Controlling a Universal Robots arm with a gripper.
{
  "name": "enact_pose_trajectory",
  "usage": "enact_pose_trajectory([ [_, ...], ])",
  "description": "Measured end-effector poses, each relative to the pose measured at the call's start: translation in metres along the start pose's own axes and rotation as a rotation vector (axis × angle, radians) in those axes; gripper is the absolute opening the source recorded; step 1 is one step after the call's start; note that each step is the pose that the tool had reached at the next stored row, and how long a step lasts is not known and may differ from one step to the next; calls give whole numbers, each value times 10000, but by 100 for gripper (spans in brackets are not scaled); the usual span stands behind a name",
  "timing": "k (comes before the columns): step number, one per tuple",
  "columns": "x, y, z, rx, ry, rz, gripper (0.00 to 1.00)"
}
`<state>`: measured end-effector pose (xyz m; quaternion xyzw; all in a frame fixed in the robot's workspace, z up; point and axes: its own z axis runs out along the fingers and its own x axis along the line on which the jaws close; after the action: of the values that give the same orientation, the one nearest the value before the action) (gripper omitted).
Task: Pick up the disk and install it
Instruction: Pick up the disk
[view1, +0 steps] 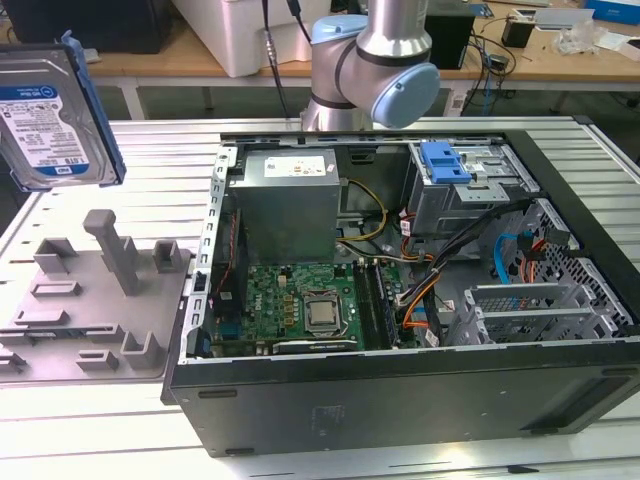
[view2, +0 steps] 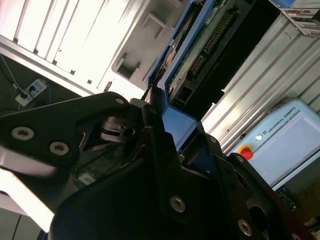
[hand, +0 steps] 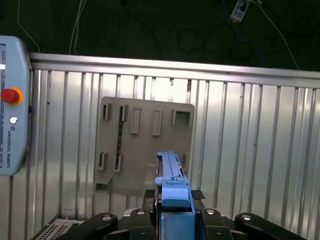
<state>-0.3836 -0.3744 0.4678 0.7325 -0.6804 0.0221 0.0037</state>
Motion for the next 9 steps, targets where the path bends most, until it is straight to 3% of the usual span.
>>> enact_pose_trajectory([
  [9,66,-106,3,1,-65,-106,37],
])
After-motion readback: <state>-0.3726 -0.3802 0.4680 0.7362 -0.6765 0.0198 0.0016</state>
